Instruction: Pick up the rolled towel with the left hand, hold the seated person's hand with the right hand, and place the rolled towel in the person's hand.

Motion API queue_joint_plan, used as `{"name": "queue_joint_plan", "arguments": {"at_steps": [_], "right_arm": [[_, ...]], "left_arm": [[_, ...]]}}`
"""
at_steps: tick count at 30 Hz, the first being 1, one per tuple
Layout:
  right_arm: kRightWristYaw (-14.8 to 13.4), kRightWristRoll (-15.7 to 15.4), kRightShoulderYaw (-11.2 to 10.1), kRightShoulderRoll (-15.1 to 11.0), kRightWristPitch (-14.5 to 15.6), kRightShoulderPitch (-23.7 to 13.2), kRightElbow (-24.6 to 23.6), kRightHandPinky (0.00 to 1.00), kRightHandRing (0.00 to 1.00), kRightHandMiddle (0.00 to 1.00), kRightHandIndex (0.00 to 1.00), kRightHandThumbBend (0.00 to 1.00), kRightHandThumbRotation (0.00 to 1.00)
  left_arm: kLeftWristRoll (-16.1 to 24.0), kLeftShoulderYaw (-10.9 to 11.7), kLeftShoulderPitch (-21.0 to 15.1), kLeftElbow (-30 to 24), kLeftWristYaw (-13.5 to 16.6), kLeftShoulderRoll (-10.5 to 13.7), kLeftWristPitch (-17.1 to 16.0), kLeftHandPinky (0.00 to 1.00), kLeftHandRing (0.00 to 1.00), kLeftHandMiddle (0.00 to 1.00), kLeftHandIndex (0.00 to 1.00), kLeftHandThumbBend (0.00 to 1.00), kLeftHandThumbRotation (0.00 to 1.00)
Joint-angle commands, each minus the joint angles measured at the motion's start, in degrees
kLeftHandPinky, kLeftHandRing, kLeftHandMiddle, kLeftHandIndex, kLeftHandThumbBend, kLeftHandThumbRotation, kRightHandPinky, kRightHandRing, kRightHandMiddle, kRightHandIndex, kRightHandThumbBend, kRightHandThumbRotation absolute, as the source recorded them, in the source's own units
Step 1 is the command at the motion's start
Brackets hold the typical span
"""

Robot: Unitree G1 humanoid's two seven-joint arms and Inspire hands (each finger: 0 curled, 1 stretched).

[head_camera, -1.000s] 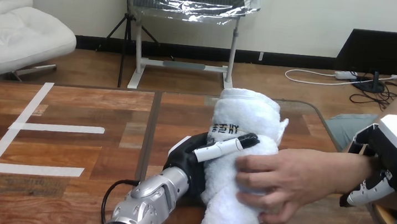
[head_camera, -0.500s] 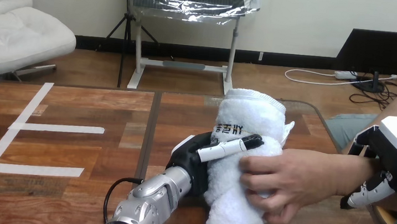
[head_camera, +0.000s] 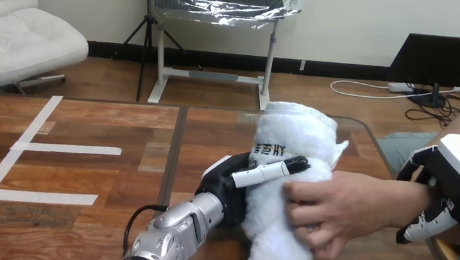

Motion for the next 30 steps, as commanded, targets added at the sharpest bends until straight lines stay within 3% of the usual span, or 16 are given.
{"name": "queue_joint_plan", "arguments": {"at_steps": [1, 5, 11, 30], "right_arm": [[-2.80, -0.62, -2.24, -0.58, -1.86, -3.45, -0.81, 0.56, 0.66, 0.71, 0.72, 0.87, 0.00], [-1.99, 0.40, -2.70, -0.25, -2.11, -3.36, -1.02, 0.61, 0.71, 0.75, 0.75, 0.87, 0.00], [-1.00, 1.40, -3.17, 0.07, -1.92, -3.31, -1.75, 0.70, 0.80, 0.82, 0.79, 0.87, 0.00], [-0.24, 0.88, -3.00, 0.69, -0.34, -3.16, -3.66, 0.86, 0.97, 0.97, 0.90, 0.91, 0.00]], "left_arm": [[1.18, -2.26, -7.41, -2.25, -5.03, -6.48, -1.09, 0.41, 0.49, 0.54, 0.56, 0.83, 0.17], [2.59, -3.29, -7.07, -2.45, -7.39, -5.34, -2.62, 0.46, 0.54, 0.60, 0.62, 0.85, 0.23], [3.62, -2.95, -6.70, -2.66, -10.31, -4.36, -3.53, 0.54, 0.63, 0.69, 0.73, 0.86, 0.30], [3.95, -1.45, -5.51, -3.91, -14.91, -1.85, -2.76, 0.76, 0.80, 0.88, 0.94, 0.93, 0.36]]}}
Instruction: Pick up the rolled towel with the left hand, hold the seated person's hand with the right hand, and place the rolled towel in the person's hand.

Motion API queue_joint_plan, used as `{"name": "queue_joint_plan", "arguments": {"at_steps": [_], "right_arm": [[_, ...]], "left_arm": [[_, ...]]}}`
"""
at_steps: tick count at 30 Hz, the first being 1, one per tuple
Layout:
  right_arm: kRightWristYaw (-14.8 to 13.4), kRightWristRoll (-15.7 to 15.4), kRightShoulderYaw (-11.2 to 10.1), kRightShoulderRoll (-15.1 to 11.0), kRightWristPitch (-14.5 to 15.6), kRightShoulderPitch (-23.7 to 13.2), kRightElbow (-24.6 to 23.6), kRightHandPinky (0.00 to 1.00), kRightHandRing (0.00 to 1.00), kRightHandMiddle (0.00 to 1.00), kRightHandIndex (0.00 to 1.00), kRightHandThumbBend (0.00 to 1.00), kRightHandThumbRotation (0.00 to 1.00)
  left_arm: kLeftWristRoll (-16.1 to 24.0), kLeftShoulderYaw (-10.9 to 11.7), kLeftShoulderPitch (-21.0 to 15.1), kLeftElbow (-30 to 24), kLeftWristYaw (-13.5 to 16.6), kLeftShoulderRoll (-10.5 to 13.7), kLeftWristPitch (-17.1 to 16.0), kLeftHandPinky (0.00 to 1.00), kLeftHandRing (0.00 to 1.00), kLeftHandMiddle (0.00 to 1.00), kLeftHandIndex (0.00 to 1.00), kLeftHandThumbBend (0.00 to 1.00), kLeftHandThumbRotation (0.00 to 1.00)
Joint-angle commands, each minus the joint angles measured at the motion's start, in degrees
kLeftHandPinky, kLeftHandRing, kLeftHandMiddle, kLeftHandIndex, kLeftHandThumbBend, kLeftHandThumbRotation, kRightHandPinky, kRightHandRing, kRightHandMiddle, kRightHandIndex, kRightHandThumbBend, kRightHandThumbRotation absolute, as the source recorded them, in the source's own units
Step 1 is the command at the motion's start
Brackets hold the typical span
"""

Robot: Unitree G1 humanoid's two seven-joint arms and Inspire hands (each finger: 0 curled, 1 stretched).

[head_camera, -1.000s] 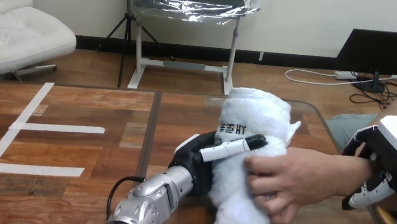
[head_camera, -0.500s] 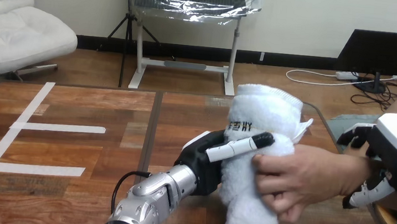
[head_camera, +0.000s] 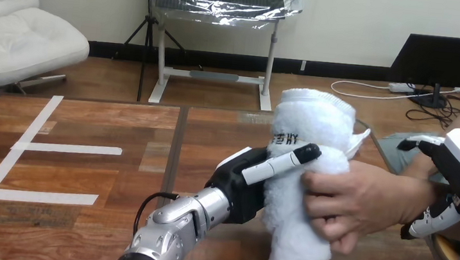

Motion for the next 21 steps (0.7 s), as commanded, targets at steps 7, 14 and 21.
{"name": "queue_joint_plan", "arguments": {"at_steps": [7, 14, 21], "right_arm": [[-0.75, -0.72, -1.06, 0.64, -0.27, -2.82, -4.35, 0.88, 0.99, 0.99, 0.91, 0.93, 0.00], [-0.11, -0.87, -1.24, 0.83, 0.38, -2.51, -5.60, 0.88, 0.99, 0.99, 0.92, 0.94, 0.00], [0.36, -0.88, -1.60, 0.99, 1.09, -1.86, -7.32, 0.88, 0.99, 0.99, 0.92, 0.94, 0.00]], "left_arm": [[1.40, -1.74, -3.97, -3.59, -5.11, -1.03, -1.85, 0.85, 0.93, 0.97, 0.99, 0.95, 0.40], [2.08, -1.33, -2.14, -5.47, -4.63, -0.34, -3.83, 0.93, 0.99, 1.00, 1.00, 0.98, 0.46], [1.04, -0.05, 0.21, -8.37, -3.90, -0.08, -5.03, 0.94, 0.98, 0.99, 1.00, 0.98, 0.45]]}}
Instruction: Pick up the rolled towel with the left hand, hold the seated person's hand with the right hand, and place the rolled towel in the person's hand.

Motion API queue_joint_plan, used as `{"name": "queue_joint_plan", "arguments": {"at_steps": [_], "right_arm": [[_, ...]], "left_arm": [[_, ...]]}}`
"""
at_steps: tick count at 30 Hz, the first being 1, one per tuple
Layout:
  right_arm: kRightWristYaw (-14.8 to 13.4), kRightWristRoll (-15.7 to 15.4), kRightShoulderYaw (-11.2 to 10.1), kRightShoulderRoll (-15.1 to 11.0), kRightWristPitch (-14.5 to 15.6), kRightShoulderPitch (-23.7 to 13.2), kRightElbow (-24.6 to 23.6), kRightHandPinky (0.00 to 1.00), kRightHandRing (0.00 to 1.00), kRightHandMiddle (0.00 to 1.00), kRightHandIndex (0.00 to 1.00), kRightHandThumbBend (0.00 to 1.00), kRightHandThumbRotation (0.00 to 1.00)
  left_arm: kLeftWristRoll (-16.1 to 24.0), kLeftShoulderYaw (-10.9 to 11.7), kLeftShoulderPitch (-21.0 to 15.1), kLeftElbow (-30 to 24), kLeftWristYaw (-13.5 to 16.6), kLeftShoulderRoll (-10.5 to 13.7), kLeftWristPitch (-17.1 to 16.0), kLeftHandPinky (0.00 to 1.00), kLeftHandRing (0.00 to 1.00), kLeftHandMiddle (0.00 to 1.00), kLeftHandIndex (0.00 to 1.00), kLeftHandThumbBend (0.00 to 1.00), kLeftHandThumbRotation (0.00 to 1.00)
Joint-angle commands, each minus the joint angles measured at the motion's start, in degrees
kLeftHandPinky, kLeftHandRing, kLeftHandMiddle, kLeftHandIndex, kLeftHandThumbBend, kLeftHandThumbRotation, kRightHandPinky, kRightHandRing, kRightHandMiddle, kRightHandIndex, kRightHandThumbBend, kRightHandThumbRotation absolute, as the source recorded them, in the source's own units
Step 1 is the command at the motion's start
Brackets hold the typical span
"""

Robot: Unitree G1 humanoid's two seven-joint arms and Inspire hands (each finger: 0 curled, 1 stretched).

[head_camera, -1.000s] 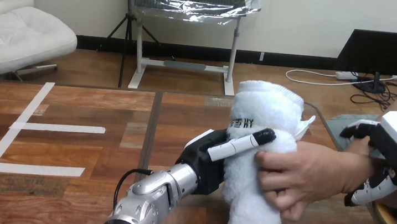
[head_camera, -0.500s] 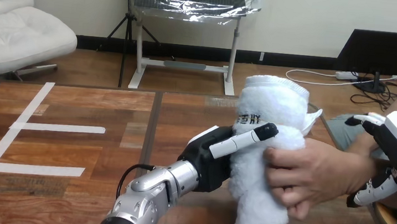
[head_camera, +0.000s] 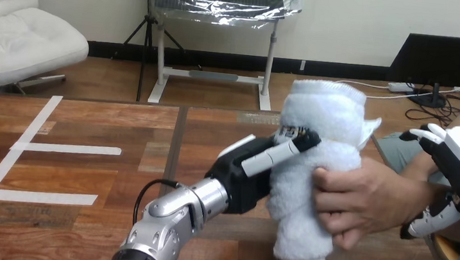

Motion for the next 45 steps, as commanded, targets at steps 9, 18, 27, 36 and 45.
{"name": "queue_joint_plan", "arguments": {"at_steps": [9, 18, 27, 36, 45], "right_arm": [[0.07, 0.07, -2.34, 1.35, 1.10, -0.69, -8.08, 0.88, 0.98, 0.98, 0.91, 0.94, 0.00], [0.70, 1.79, -3.97, 2.90, 2.94, 1.50, -13.72, 0.87, 0.97, 0.98, 0.91, 0.93, 0.00], [-1.11, 5.53, -6.53, 7.44, 3.42, 4.17, -19.37, 0.87, 0.97, 0.97, 0.89, 0.91, 0.00], [-3.65, 9.90, -8.26, 13.63, 2.35, 7.15, -25.15, 0.87, 0.97, 0.97, 0.88, 0.85, 0.00], [-8.28, 9.93, -6.87, 20.09, 1.16, 10.51, -29.41, 0.85, 0.97, 0.97, 0.87, 0.72, 0.00]], "left_arm": [[-0.69, 0.46, 3.10, -9.51, -0.63, 0.53, -3.98, 0.90, 0.90, 0.95, 1.00, 0.94, 0.47], [-0.27, 0.39, 7.23, -16.10, 0.04, 2.88, -4.87, 0.86, 0.89, 0.93, 1.00, 0.94, 0.51], [0.01, 0.54, 13.01, -24.37, 0.04, 6.02, -6.66, 0.83, 0.89, 0.91, 0.98, 0.90, 0.51], [4.66, 1.18, 19.41, -30.62, 5.55, 8.63, -14.26, 0.80, 0.86, 0.88, 0.94, 0.89, 0.51], [7.40, 2.59, 25.34, -35.11, 12.30, 9.55, -19.83, 0.83, 0.85, 0.86, 0.91, 0.87, 0.46]]}}
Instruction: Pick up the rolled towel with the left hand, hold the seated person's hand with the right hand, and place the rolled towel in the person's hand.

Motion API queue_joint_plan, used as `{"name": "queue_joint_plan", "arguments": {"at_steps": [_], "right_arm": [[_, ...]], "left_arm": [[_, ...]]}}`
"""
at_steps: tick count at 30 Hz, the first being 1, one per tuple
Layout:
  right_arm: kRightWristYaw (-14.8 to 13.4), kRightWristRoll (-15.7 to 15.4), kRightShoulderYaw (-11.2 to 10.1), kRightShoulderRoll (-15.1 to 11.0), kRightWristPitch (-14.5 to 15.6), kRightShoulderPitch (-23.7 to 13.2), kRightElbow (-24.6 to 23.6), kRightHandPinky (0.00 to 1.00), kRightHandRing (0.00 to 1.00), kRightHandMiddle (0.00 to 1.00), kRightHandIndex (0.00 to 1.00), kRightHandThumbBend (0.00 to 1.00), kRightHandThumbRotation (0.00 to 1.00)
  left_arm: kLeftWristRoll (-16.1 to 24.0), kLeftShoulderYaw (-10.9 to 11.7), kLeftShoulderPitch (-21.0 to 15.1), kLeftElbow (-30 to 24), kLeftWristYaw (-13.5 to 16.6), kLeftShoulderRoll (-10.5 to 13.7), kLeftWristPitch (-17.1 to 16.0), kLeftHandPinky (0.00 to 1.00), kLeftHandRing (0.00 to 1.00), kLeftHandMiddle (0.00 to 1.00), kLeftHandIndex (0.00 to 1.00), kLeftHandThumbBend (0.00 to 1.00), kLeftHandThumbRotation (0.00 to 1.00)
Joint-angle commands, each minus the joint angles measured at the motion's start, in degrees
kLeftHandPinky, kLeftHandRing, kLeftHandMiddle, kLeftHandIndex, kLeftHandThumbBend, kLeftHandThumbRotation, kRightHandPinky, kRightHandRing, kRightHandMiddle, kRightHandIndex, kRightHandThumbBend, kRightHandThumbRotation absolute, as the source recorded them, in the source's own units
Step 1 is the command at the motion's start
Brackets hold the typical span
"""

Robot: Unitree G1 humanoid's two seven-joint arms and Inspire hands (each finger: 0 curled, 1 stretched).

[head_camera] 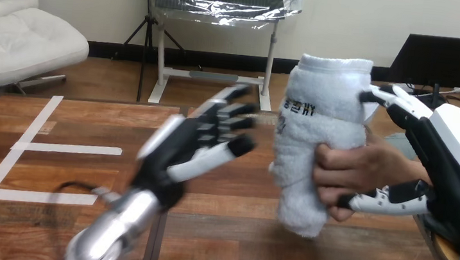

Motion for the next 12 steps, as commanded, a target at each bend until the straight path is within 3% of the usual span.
{"name": "queue_joint_plan", "arguments": {"at_steps": [1, 12], "right_arm": [[-4.42, -0.13, -0.40, 4.59, -1.69, 0.34, -4.53, 0.85, 0.97, 0.97, 0.87, 0.71, 0.00], [-10.29, -1.56, 2.95, 11.09, -5.90, 4.32, -6.02, 0.89, 1.00, 0.99, 0.90, 0.51, 0.00]], "left_arm": [[1.51, 1.60, 2.18, -5.09, 3.86, 0.96, -4.78, 0.83, 0.85, 0.86, 0.91, 0.87, 0.46], [1.68, 1.88, 7.79, -7.98, 8.36, 0.92, -9.40, 0.89, 0.87, 0.86, 0.92, 0.82, 0.42]]}}
